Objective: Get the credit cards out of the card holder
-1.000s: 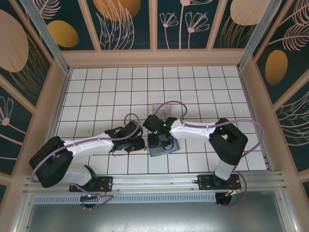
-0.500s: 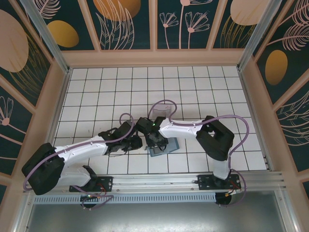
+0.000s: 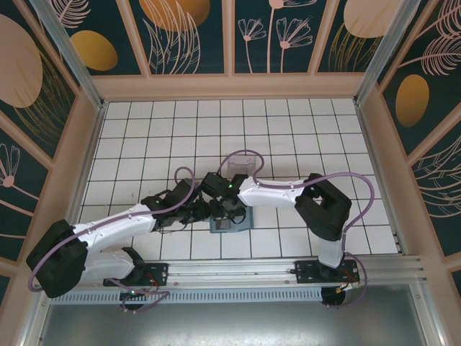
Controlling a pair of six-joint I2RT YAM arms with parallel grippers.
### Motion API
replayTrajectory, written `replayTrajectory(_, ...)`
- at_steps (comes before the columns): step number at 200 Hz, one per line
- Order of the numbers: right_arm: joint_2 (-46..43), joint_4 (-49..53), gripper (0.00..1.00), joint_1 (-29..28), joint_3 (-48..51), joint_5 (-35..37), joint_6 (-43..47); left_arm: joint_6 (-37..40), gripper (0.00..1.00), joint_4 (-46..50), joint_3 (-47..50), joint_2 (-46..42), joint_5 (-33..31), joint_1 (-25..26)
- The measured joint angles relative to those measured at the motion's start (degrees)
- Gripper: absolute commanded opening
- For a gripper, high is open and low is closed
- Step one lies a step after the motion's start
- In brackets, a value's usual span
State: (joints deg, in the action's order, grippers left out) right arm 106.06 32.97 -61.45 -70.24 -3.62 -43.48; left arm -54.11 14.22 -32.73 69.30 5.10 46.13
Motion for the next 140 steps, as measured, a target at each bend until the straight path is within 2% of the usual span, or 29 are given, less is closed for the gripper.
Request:
replayTrajectory(33, -5.05, -8.11, 0.11, 2.69, 6.34, -4.48, -2.47, 0.94, 0.18, 0.15, -0.20, 0.59, 1.11, -0.02)
replayTrajectory(92, -14.14, -23.63, 0.13, 8.00, 22.29, -12.52, -7.17, 2.69, 0.17, -1.62, -3.39, 7.87, 6.29, 0.68)
replayTrajectory(140, -18.64, -30.58, 0.15, 9.29, 29.07, -14.97, -9.70, 4.00, 0.16, -2.01, -7.65, 14.53, 8.04, 2.45)
